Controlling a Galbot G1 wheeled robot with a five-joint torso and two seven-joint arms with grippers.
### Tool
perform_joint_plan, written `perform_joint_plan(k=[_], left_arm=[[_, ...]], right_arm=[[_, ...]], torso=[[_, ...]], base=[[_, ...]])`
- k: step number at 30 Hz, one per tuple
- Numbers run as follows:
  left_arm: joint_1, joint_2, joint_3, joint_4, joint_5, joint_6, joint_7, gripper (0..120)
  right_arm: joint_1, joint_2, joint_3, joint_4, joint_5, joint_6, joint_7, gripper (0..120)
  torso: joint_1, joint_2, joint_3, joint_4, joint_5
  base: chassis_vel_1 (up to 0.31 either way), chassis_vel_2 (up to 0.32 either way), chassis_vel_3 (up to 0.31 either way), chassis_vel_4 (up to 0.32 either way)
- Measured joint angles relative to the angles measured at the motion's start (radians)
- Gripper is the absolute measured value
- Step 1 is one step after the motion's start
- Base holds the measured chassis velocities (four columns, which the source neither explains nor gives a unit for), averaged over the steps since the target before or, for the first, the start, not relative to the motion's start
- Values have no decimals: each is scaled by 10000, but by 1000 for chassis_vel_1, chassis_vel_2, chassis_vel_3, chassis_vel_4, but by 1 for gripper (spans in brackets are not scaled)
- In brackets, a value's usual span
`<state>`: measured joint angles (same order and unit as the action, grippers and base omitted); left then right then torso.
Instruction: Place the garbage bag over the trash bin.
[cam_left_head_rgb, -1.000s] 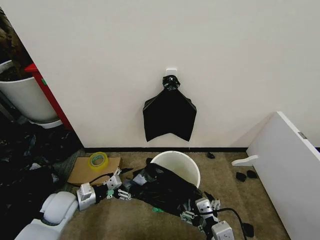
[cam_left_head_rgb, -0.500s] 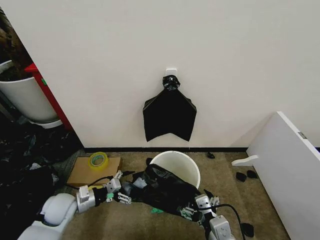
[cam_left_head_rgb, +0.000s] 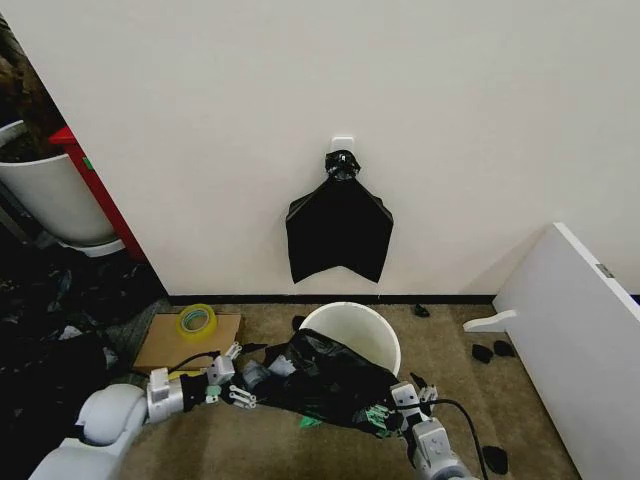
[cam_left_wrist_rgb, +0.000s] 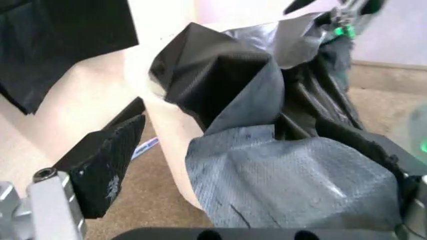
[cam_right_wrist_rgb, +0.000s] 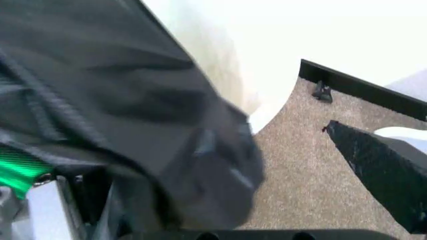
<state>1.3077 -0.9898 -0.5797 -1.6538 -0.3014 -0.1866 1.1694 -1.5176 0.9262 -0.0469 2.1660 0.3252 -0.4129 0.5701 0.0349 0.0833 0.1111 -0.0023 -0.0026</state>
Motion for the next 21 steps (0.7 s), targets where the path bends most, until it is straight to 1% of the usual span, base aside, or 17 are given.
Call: perform_joint_plan(k=[3,7,10,16,20,21], left_arm=[[-2,89,-157,35,-273,-135,420,100],[-10,98,-232,52,-522,-184,641,100],[-67,70,-371,174,-844,-227,951,100],[-65,-23,-373,359,-1108,-248,1336,100],[-276,-208,-295,1005,-2458,178,2380,100],[-276,-208,-295,1005,-2458,178,2380,100]], right_arm=[[-12,8,74,-26,-7,0,-28,100],[-5,31,135,-91,-17,6,-51,100],[-6,58,245,-164,-34,48,-95,100],[10,102,258,-238,-85,88,-151,100],[122,257,318,-603,-117,149,-222,100],[122,257,318,-603,-117,149,-222,100]], torso=[[0,0,0,0,0],[0,0,0,0,0],[0,0,0,0,0],[0,0,0,0,0],[0,0,0,0,0],[0,0,0,0,0]], base=[[0,0,0,0],[0,0,0,0],[0,0,0,0],[0,0,0,0],[0,0,0,0],[0,0,0,0]])
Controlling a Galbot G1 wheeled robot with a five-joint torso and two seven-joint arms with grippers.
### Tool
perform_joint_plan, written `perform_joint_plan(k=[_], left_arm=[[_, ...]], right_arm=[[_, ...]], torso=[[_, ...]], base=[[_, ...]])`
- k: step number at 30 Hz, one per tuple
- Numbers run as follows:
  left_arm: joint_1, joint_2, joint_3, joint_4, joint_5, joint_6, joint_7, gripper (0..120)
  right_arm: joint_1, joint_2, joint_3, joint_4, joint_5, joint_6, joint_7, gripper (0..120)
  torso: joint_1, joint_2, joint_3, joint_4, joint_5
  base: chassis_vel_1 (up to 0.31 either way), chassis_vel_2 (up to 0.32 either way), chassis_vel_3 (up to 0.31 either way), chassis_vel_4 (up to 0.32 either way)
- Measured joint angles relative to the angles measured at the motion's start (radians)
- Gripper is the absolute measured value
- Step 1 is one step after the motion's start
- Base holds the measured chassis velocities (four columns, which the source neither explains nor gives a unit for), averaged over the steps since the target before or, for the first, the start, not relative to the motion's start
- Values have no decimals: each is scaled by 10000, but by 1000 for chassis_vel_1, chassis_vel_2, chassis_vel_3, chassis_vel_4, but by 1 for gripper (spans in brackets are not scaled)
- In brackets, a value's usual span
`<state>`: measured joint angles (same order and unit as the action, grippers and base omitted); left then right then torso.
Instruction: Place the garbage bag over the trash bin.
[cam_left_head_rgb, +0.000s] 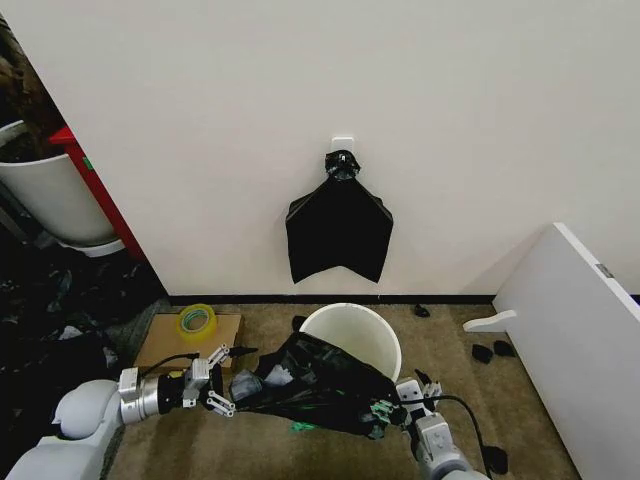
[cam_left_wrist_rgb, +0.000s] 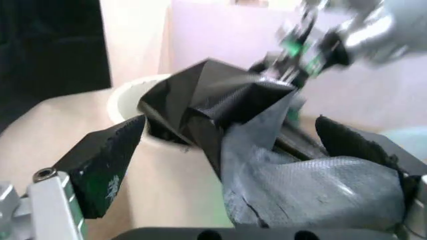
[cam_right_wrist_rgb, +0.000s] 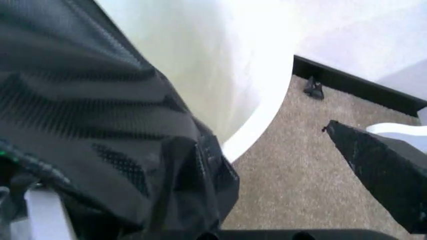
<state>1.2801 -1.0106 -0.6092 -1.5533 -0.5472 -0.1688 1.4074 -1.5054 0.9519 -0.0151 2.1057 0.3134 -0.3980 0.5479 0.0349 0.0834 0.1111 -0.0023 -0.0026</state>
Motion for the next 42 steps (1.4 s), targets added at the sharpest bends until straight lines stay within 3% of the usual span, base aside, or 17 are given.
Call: perform_joint_plan(k=[5,11,16,20,22,24,26,33,35,36,37,38,39,40,42], left_arm=[[-259,-87,-166,732,-1076,520,1222,100],[-495,-242,-3,1182,-2107,540,1286,100],[-654,-291,56,1282,-2035,377,1102,100],[-599,-271,292,1054,-2325,-324,-431,100],[-358,-289,591,542,-2768,-956,-1903,100],[-272,-315,680,373,-2850,-1133,-2277,100],[99,-520,981,-531,-2949,-1665,-3438,100],[459,-876,1120,-1813,-2828,-2010,-4449,100],[624,-966,1134,-2338,-2430,-2326,-5813,100],[624,-966,1134,-2338,-2430,-2326,-5813,100],[735,-1032,1177,-2627,-1874,-2509,-6973,100],[755,-1047,1188,-2677,-1748,-2529,-7203,100],[1037,-1221,1308,-3222,-494,-2573,-9378,100],[1037,-1221,1308,-3222,-494,-2573,-9378,100],[1368,-1416,1423,-3682,311,-2581,-10500,100]], right_arm=[[-4,10,41,-84,-4,6,-24,100],[109,62,-29,-218,-2,17,-42,100],[50,-22,-95,-127,-5,74,-38,100],[-238,-278,-179,388,-163,230,-32,100],[-563,-538,-306,1023,-215,251,-18,100],[-655,-610,-346,1213,-218,248,-11,100],[-952,-949,-527,1927,-167,66,76,100],[-1335,-1491,-771,3066,862,-639,447,100],[-1243,-1537,-683,3453,1181,-644,414,100],[-1243,-1537,-683,3453,1181,-644,414,100],[-1004,-1509,-426,3589,1380,-593,270,100],[-921,-1491,-325,3606,1436,-577,207,100],[-245,-1348,423,3492,1714,-483,-425,100],[-245,-1348,423,3492,1714,-483,-425,100],[727,-1239,999,2732,1915,-577,-1417,100]], torso=[[0,0,0,0,0],[0,0,0,0,-1],[0,0,0,1,1],[0,0,0,0,0],[0,0,0,0,2],[0,0,-1,0,3],[0,0,0,1,1],[0,0,0,0,2],[0,0,0,-3,3],[0,0,0,-3,3],[0,0,0,-2,3],[0,0,-1,-2,3],[0,0,0,-1,2],[0,0,0,-1,2],[-1,0,-1,-2,5]], base=[[0,0,0,0],[0,0,0,0],[0,0,0,0],[0,0,0,0],[0,0,0,0],[0,0,0,0],[0,0,0,0],[0,0,0,0],[0,0,0,0],[0,0,0,0],[0,0,0,0],[0,0,0,0],[0,0,0,0],[0,0,0,0],[0,0,0,0]])
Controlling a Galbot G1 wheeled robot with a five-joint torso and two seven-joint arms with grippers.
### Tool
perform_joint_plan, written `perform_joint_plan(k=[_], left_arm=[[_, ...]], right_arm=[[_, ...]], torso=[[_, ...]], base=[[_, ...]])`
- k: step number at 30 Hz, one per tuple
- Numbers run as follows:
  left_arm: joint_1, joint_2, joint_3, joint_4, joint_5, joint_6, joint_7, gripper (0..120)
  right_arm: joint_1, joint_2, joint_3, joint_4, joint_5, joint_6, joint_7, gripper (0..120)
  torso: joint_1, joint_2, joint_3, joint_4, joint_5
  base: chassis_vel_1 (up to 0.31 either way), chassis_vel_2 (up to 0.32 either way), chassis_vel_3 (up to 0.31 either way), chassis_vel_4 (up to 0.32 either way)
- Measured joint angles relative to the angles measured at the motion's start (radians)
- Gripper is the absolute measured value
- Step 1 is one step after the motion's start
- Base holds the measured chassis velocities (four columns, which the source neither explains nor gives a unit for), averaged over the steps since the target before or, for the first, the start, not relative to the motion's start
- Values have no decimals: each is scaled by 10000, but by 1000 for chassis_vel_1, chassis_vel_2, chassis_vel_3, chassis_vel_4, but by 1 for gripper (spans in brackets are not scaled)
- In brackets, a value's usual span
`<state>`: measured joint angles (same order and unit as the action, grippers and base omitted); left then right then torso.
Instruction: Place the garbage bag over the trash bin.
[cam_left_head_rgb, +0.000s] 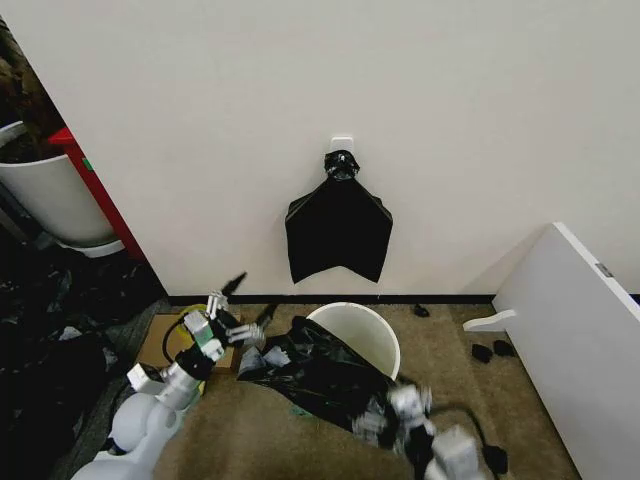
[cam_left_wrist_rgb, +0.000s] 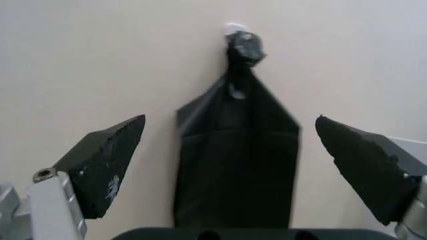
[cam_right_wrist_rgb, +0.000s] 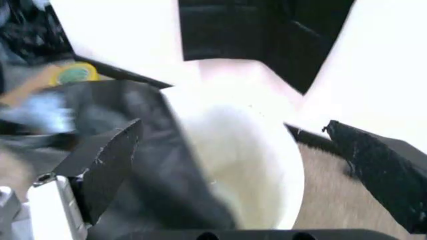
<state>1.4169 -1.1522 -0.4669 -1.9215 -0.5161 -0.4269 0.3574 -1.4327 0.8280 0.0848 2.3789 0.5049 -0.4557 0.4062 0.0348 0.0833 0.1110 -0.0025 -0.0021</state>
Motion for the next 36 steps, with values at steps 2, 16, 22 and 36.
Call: perform_joint_plan(k=[2,16,22,36], left_arm=[[117,-92,49,-142,294,-57,-275,100],[997,-860,197,-1519,1999,12,-2500,100],[931,-931,293,-1427,2141,9,-2604,100],[613,-973,639,-1131,2666,203,-3528,100]], right_arm=[[463,43,140,-400,201,-153,-418,100],[5827,1809,-305,-6608,-1036,-2806,-5821,100],[6234,2108,-314,-7804,-2035,-2820,-6860,95],[5589,2140,-437,-7376,-168,-2782,-4784,48]], torso=[[1,1,2,2,0],[3,0,3,3,-4],[2,0,2,2,-4],[1,0,0,1,-6]], base=[[0,0,0,0],[0,0,0,0],[0,0,0,0],[0,0,0,0]])
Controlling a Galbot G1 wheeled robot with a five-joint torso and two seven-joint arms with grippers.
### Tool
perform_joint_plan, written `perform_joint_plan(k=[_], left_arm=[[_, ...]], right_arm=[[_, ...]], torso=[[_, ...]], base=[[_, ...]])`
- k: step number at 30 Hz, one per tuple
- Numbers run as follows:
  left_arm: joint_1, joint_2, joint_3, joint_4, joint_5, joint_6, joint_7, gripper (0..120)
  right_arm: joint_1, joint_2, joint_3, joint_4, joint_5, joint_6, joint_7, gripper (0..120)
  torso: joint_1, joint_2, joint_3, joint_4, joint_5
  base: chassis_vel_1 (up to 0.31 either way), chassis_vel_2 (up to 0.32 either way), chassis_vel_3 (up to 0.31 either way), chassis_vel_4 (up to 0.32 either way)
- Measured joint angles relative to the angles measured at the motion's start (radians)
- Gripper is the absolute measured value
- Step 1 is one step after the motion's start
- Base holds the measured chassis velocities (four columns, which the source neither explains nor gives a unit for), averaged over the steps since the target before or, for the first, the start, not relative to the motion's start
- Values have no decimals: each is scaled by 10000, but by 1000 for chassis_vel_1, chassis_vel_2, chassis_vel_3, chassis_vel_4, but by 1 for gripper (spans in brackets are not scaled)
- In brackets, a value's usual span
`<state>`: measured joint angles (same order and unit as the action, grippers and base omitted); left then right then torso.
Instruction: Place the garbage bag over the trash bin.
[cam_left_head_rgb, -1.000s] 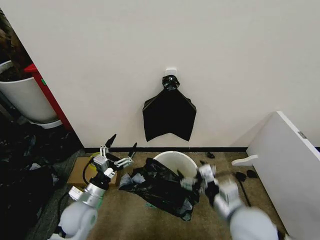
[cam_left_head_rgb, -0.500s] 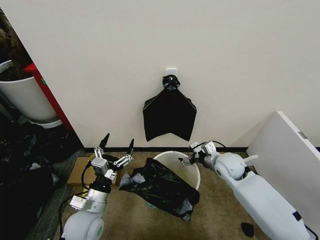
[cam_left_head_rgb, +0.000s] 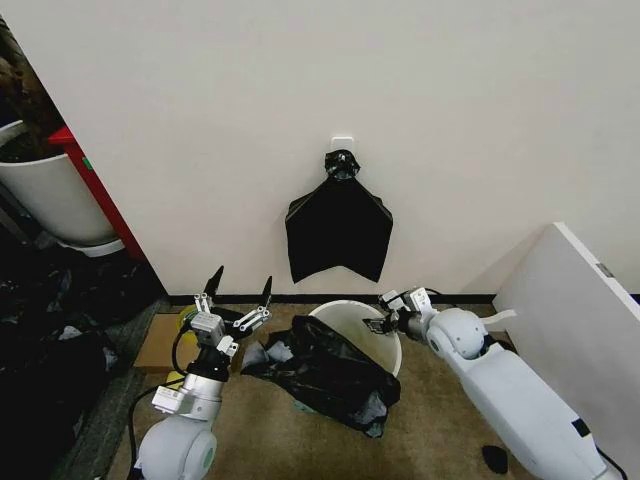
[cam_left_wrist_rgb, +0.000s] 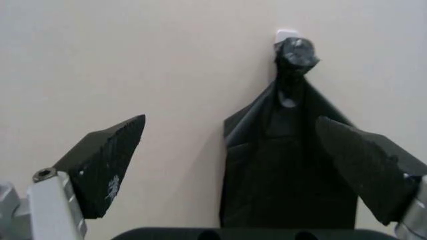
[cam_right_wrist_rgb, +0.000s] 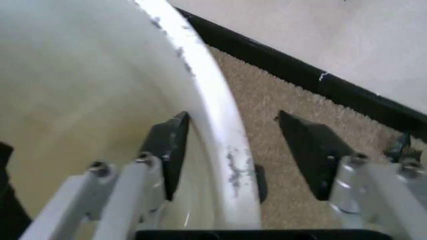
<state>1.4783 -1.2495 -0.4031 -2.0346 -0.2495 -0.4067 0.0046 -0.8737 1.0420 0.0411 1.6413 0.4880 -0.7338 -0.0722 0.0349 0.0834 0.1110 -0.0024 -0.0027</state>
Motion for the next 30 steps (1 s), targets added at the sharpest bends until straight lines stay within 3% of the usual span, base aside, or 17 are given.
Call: perform_joint_plan(k=[4,8,9,11,12,16,23,26,30], left_arm=[[4,8,44,13,207,40,-306,100],[9,16,64,-15,316,31,-715,100],[9,16,64,-15,316,31,-715,100],[-4,4,74,-138,62,-24,-927,100],[-4,4,74,-138,62,-24,-927,100],[8,0,46,-239,-125,-41,-1070,100],[84,14,49,-303,-122,-48,-1187,100],[102,57,0,-363,-122,-46,-1228,100],[144,64,-31,-368,-120,-46,-1265,100]], right_arm=[[-316,-65,-149,487,933,5,1260,34],[-871,-99,-404,1492,3582,91,4906,15],[-871,-99,-404,1492,3582,91,4906,15],[-1286,-18,-438,2069,4993,721,6828,4],[-1286,-18,-438,2069,4993,721,6828,4],[-2182,287,-203,3094,6339,2094,9384,0],[-3222,941,145,3837,6651,3404,11119,0],[-3462,1114,247,3860,6563,4095,11374,0],[-3603,1188,279,3924,6615,4204,11441,0]], torso=[[0,0,0,1,1],[0,0,1,2,3],[0,0,1,2,3],[0,0,0,3,3],[0,0,0,3,3],[0,0,0,0,0],[0,0,0,0,2],[0,0,0,0,2],[0,0,0,1,1]], base=[[0,0,0,0],[0,0,0,0],[0,0,0,0],[0,0,0,0],[0,0,0,0],[0,0,0,0],[0,0,0,0],[0,0,0,0],[0,0,0,0]])
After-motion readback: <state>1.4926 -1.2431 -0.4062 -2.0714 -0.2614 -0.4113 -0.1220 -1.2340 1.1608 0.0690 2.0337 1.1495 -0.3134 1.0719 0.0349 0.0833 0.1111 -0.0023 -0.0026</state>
